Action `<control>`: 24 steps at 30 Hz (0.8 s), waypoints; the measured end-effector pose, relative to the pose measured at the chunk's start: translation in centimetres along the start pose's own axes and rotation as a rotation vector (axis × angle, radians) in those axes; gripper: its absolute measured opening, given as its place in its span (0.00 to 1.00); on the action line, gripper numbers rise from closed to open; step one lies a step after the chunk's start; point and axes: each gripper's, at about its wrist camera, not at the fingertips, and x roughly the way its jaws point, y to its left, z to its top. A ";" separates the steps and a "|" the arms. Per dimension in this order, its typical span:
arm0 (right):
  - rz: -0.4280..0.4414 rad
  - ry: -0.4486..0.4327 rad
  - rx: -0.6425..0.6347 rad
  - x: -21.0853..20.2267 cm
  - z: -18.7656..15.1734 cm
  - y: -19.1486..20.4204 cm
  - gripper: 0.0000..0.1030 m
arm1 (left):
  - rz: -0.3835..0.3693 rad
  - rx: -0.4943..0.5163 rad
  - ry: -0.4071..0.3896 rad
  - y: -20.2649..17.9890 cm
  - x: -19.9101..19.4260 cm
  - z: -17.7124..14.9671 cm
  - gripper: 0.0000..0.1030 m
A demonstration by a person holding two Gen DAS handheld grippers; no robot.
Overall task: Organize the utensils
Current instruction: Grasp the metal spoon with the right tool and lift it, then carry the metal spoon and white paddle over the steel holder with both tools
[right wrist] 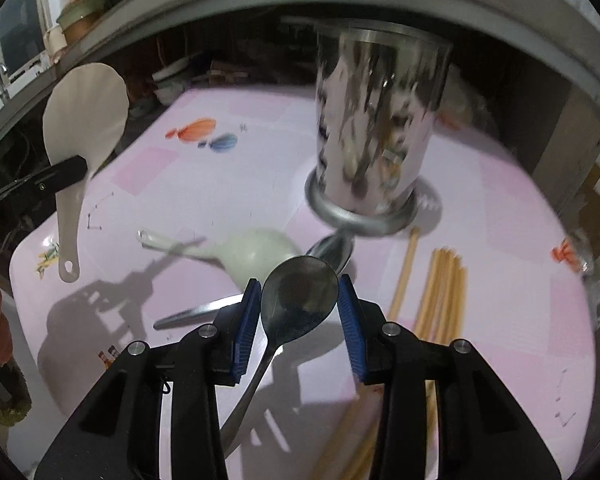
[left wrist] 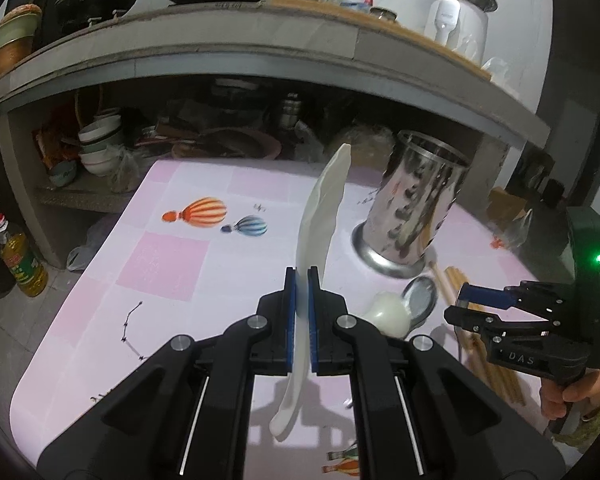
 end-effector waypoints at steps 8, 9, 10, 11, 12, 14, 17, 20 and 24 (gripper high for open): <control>-0.002 -0.097 0.001 -3.4 2.3 -1.4 0.36 | -0.086 -0.009 -0.057 -1.6 -1.2 2.9 0.05; -0.002 -0.103 0.003 -3.6 2.5 -1.5 0.36 | -0.101 -0.014 -0.064 -1.7 -1.3 3.4 0.05; -0.001 -0.109 0.005 -3.8 2.7 -1.7 0.36 | -0.111 -0.015 -0.072 -2.0 -1.4 3.9 0.05; 0.000 -0.113 0.008 -3.9 2.9 -1.9 0.36 | -0.116 -0.013 -0.078 -2.2 -1.5 4.2 0.05; 0.003 -0.116 0.012 -4.0 3.0 -2.1 0.36 | -0.121 -0.011 -0.083 -2.4 -1.5 4.6 0.05; 0.014 -0.117 0.026 -4.2 3.2 -2.7 0.36 | -0.132 -0.012 -0.088 -2.7 -1.6 5.2 0.05; 0.020 -0.122 0.035 -4.6 3.3 -3.2 0.35 | -0.148 -0.014 -0.093 -3.1 -1.7 5.9 0.05; 0.020 -0.130 0.035 -5.1 3.4 -3.5 0.35 | -0.160 -0.020 -0.098 -3.4 -1.8 6.3 0.05; 0.027 -0.143 0.032 -6.1 3.9 -3.9 0.35 | -0.194 -0.036 -0.105 -3.5 -1.9 7.3 0.05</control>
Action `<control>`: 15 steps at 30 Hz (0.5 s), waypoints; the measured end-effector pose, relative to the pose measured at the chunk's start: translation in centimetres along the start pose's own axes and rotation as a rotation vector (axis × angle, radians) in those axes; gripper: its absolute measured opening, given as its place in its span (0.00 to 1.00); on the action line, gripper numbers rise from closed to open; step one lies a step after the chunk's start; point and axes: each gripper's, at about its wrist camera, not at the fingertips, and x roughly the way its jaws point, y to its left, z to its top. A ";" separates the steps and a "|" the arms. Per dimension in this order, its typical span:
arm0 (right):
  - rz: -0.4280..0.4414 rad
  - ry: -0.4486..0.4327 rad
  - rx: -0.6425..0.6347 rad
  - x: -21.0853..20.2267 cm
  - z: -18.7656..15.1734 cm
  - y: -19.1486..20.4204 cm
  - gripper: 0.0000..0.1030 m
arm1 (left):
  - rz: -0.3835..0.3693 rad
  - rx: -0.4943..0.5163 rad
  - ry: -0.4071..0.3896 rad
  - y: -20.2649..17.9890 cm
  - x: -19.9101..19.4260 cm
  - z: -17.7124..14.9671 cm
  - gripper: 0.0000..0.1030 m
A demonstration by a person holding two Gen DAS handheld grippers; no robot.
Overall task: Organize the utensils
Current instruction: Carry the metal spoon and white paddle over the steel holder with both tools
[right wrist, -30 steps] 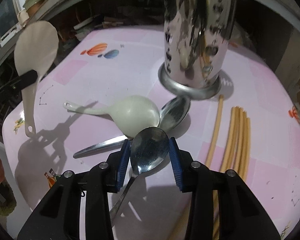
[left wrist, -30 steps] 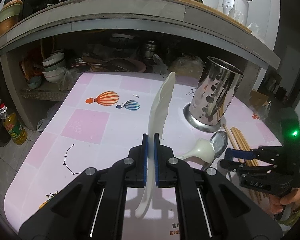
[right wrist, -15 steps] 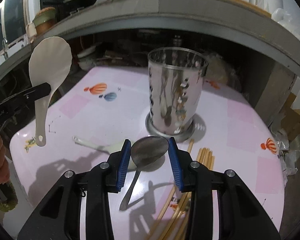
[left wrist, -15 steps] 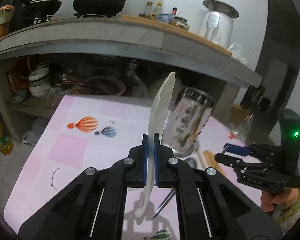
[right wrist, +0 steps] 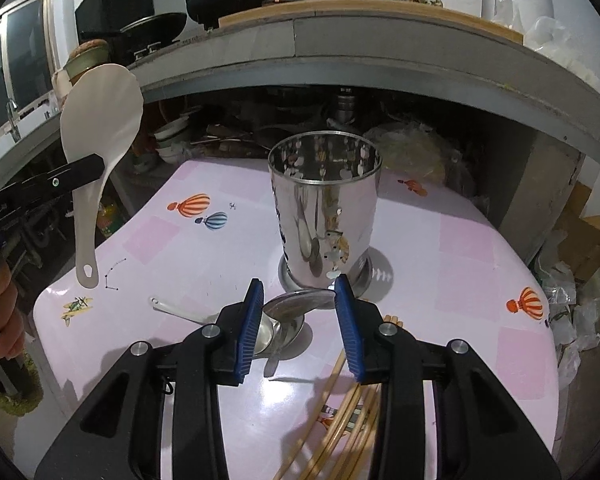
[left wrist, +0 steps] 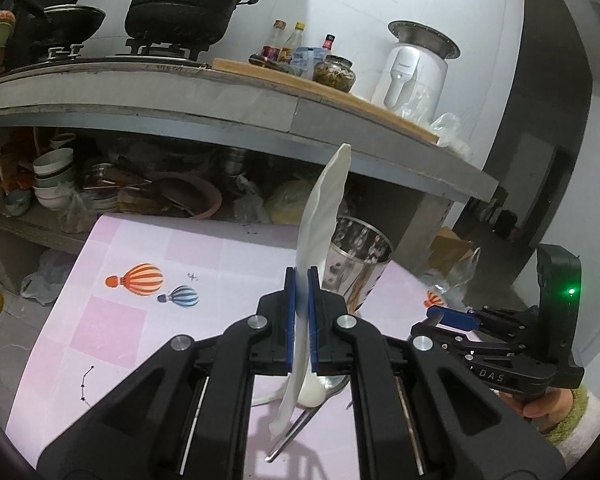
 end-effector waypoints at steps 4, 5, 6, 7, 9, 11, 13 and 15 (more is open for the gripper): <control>0.018 -0.028 -0.003 -1.6 1.8 -0.7 0.35 | -0.038 -0.012 -0.015 -0.3 0.2 1.6 0.05; 0.020 -0.039 -0.008 -2.2 2.6 -1.0 0.35 | -0.045 -0.013 -0.020 -0.4 0.3 1.9 0.05; 0.023 -0.046 -0.007 -2.5 3.1 -1.2 0.35 | -0.057 -0.015 -0.031 -0.6 0.4 2.7 0.05; 0.032 -0.053 -0.006 -3.0 4.0 -1.6 0.35 | -0.068 -0.017 -0.037 -0.7 0.6 3.3 0.05; 0.049 -0.064 0.004 -3.7 5.5 -2.3 0.35 | -0.092 -0.022 -0.051 -1.1 1.0 4.6 0.05; 0.068 -0.075 0.016 -4.3 7.3 -3.2 0.35 | -0.112 -0.021 -0.066 -1.6 1.6 6.0 0.05; 0.074 -0.088 0.018 -4.7 8.8 -3.7 0.35 | -0.145 -0.026 -0.081 -2.2 2.4 7.6 0.05; 0.074 -0.100 0.015 -5.0 10.6 -4.2 0.35 | -0.167 -0.028 -0.088 -2.8 3.3 8.8 0.05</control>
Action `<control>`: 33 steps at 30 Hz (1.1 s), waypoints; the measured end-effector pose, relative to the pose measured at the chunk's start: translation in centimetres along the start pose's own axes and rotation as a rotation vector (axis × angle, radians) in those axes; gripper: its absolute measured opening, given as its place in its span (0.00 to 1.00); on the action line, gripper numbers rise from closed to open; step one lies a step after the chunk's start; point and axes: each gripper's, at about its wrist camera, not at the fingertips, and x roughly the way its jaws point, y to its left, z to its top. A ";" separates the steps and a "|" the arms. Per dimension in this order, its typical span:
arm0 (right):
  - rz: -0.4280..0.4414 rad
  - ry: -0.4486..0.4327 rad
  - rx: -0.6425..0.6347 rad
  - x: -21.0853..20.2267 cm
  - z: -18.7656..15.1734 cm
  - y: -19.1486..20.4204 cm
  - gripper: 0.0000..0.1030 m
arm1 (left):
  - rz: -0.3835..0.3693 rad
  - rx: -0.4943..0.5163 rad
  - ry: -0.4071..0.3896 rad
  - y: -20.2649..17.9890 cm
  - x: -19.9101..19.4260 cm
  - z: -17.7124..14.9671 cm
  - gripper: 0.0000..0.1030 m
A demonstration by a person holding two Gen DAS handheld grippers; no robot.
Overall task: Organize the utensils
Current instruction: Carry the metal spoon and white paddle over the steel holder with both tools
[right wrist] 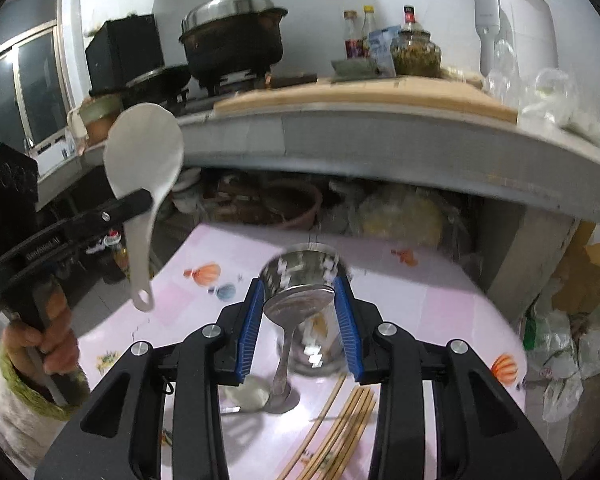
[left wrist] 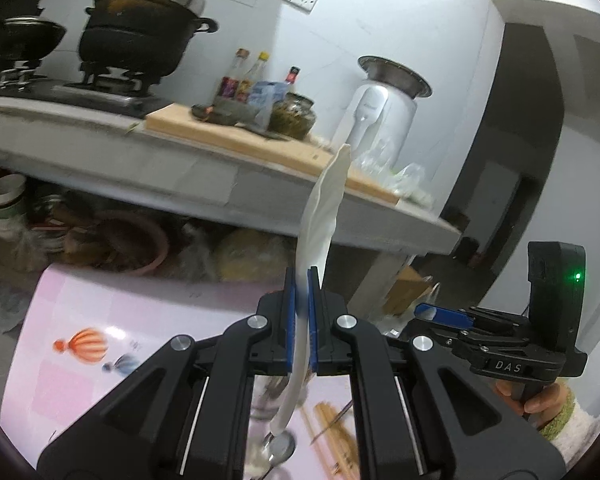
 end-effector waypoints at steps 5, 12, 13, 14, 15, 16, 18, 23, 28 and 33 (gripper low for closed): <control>0.005 -0.027 -0.005 0.7 3.8 -1.0 0.35 | -0.066 -0.032 -0.013 -0.7 3.3 2.2 0.05; -0.015 -0.032 0.004 4.0 7.4 -2.4 0.35 | -0.128 -0.086 0.007 0.2 8.9 3.3 0.05; -0.019 -0.029 0.005 4.6 7.6 -2.5 0.35 | -0.129 -0.092 0.012 0.4 9.6 3.3 0.05; -0.025 -0.025 0.008 5.3 7.7 -2.7 0.35 | -0.126 -0.098 0.016 0.7 10.2 3.1 0.05; -0.027 -0.017 0.012 6.0 7.7 -3.0 0.35 | -0.130 -0.103 0.020 1.0 10.7 2.9 0.05; -0.028 -0.009 0.016 6.5 7.6 -3.1 0.35 | -0.134 -0.111 0.024 1.3 11.2 2.7 0.05; -0.029 0.008 0.026 7.8 7.2 -3.5 0.35 | -0.133 -0.124 0.038 1.7 12.3 2.1 0.05; -0.060 0.041 0.020 10.7 6.4 -4.1 0.35 | -0.126 -0.154 0.065 3.1 14.3 0.5 0.05; -0.046 0.064 0.036 12.5 5.3 -4.4 0.35 | -0.113 -0.154 0.071 4.0 15.1 -1.0 0.05; -0.045 0.070 0.021 13.3 4.5 -3.7 0.35 | -0.107 -0.148 0.058 4.4 15.2 -2.3 0.05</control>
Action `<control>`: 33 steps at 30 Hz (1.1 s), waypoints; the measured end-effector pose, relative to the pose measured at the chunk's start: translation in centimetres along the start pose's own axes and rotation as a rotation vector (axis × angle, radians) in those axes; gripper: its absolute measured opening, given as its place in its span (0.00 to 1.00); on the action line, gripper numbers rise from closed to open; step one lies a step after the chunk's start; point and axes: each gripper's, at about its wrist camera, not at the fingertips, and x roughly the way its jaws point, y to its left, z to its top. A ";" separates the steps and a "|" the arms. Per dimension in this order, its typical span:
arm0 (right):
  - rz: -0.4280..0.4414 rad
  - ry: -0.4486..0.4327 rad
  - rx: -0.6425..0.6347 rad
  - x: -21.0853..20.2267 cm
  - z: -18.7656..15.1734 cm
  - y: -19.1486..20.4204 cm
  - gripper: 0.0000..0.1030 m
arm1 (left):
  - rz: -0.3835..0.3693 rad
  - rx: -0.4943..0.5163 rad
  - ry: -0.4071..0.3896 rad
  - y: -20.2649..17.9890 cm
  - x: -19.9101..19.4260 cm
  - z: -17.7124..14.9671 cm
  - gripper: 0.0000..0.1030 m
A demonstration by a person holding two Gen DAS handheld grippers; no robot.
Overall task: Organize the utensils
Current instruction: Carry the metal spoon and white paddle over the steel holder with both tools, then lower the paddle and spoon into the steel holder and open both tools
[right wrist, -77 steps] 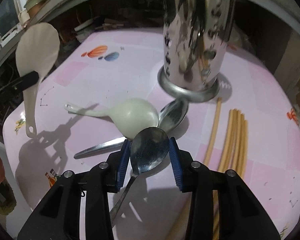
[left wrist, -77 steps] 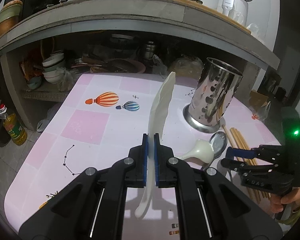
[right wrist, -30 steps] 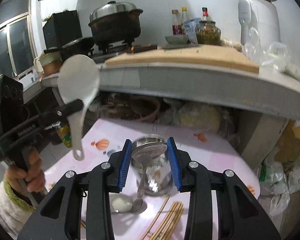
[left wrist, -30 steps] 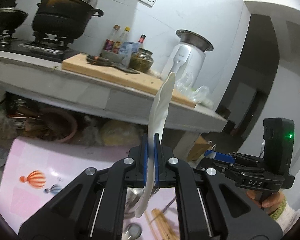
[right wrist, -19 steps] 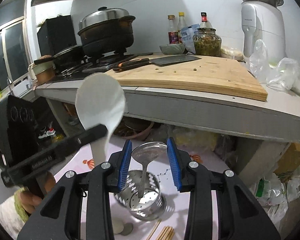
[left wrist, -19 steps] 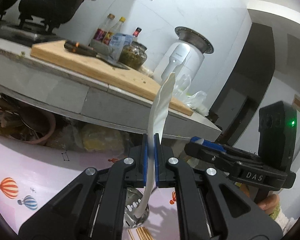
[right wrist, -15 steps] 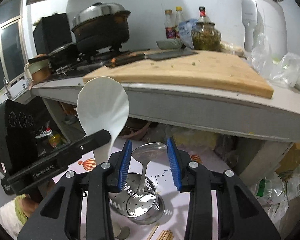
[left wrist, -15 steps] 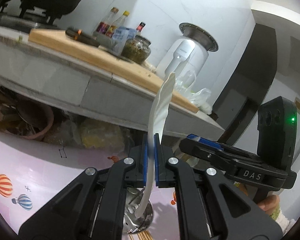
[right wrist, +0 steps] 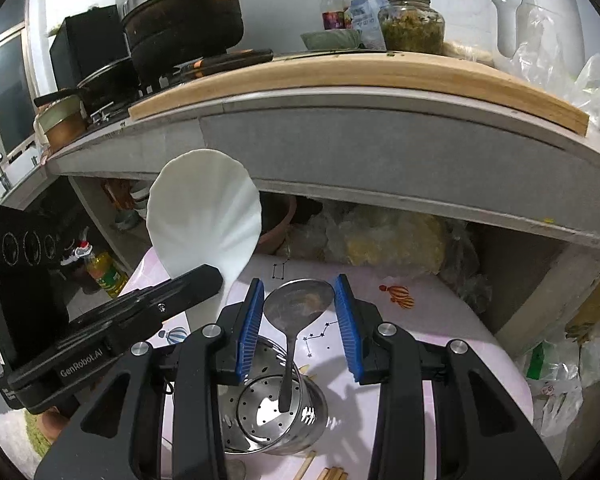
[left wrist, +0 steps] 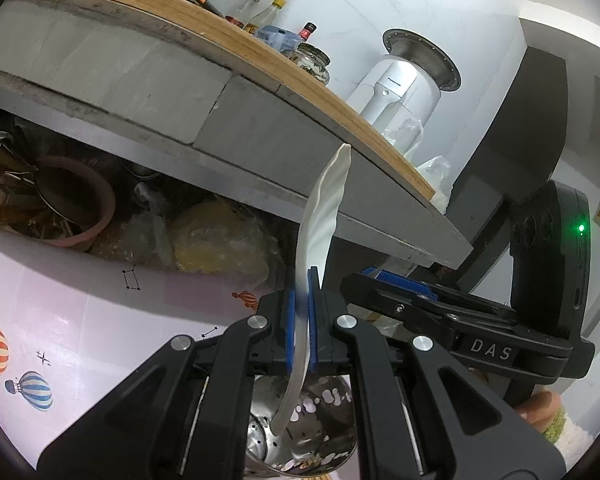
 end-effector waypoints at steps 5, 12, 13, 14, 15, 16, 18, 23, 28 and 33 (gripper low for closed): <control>-0.018 -0.003 -0.036 0.2 -1.2 0.8 0.35 | 0.005 0.044 -0.007 0.0 -0.1 -1.3 0.05; -0.028 0.015 -0.049 0.8 -2.2 1.3 0.35 | 0.021 0.110 -0.007 -0.2 0.0 -3.1 0.05; -0.030 0.018 -0.050 0.8 -2.3 1.3 0.35 | 0.023 0.115 -0.005 -0.2 0.0 -3.3 0.05; -0.030 0.020 -0.050 0.8 -2.4 1.3 0.35 | 0.029 0.119 -0.005 -0.1 0.0 -3.5 0.05; -0.030 0.022 -0.050 0.8 -2.5 1.3 0.35 | 0.033 0.122 -0.007 -0.1 -0.1 -3.7 0.05; -0.029 0.024 -0.050 0.8 -2.6 1.3 0.35 | 0.038 0.126 -0.009 0.0 -0.1 -3.9 0.05; -0.030 0.027 -0.052 0.8 -2.7 1.4 0.35 | 0.048 0.132 -0.005 0.3 0.1 -4.3 0.05; -0.030 0.038 -0.061 0.9 -2.6 1.7 0.35 | 0.071 0.151 -0.006 0.7 0.4 -5.1 0.05; -0.030 0.043 -0.070 1.0 -2.7 2.1 0.35 | 0.084 0.169 -0.013 0.4 0.4 -5.2 0.05; -0.031 0.042 -0.070 1.0 -2.7 2.2 0.35 | 0.083 0.168 -0.016 0.4 0.2 -5.0 0.07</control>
